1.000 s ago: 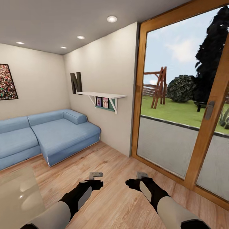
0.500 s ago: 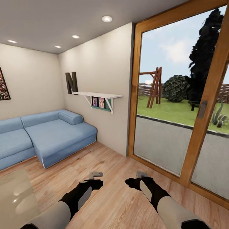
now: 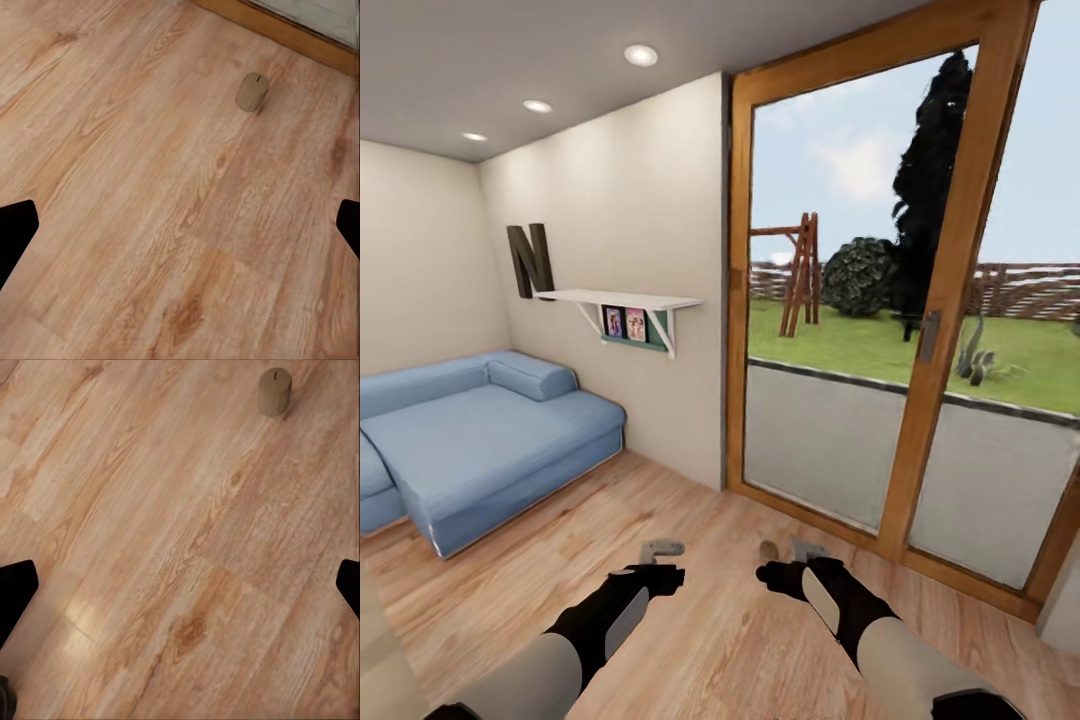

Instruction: Place each of the two pumpkins and all three candles from the living room inside a cabinet in the living room (use any cabinet), then make sure every cabinet is closed, and position the cauldron so it is next to a table in the living room.

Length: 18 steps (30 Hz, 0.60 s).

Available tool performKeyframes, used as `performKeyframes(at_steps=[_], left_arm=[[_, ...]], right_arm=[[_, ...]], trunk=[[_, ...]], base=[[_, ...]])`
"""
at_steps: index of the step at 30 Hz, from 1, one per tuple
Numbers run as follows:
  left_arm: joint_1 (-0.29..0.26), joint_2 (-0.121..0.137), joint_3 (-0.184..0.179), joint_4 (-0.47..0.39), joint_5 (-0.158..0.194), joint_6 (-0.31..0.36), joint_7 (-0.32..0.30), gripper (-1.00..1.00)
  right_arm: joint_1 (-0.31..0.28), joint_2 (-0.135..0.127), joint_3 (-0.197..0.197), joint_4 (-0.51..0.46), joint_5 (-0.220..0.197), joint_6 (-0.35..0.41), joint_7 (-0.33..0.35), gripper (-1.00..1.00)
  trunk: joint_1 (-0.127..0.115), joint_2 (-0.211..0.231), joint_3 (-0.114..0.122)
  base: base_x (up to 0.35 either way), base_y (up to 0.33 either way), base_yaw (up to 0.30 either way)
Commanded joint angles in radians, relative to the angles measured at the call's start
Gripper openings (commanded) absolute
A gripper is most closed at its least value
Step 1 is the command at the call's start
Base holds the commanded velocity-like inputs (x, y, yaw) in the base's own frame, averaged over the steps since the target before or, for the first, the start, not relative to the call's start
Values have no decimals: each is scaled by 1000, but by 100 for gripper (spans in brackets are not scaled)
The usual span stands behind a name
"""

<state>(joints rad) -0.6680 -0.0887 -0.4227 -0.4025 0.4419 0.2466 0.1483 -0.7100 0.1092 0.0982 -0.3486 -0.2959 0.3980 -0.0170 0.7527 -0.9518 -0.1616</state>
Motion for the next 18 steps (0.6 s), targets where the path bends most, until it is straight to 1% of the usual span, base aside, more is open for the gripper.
performKeyframes(at_steps=[1,7,9,11,12,14,18], left_arm=[[-1,1,-8,-2,11,3,9,100],[-1,1,-8,-2,11,2,7,100],[-1,1,-8,-2,11,2,7,100],[-1,2,-8,-2,11,2,7,100],[-1,2,-8,-2,12,2,6,100],[0,3,-8,-2,12,2,6,100],[0,3,-8,-2,12,1,5,100]], right_arm=[[-1,-1,7,-1,-7,4,-2,100],[0,-4,6,3,-9,-2,-2,100],[11,-9,-9,4,-10,-5,0,100],[44,-23,-46,0,-10,-7,6,100],[70,-35,-82,-4,-9,-14,17,100],[94,-51,-124,-7,-7,-27,47,100],[113,-72,-153,-4,-5,-38,85,100]], trunk=[[0,-1,-2],[0,-1,-2],[0,-1,-2],[0,-1,-2],[0,-1,-2],[0,-1,-2],[0,-1,-2]], base=[[0,1,-294],[0,0,-294],[0,0,-294],[0,0,-294],[0,0,-294],[0,0,-294],[0,0,-294]])
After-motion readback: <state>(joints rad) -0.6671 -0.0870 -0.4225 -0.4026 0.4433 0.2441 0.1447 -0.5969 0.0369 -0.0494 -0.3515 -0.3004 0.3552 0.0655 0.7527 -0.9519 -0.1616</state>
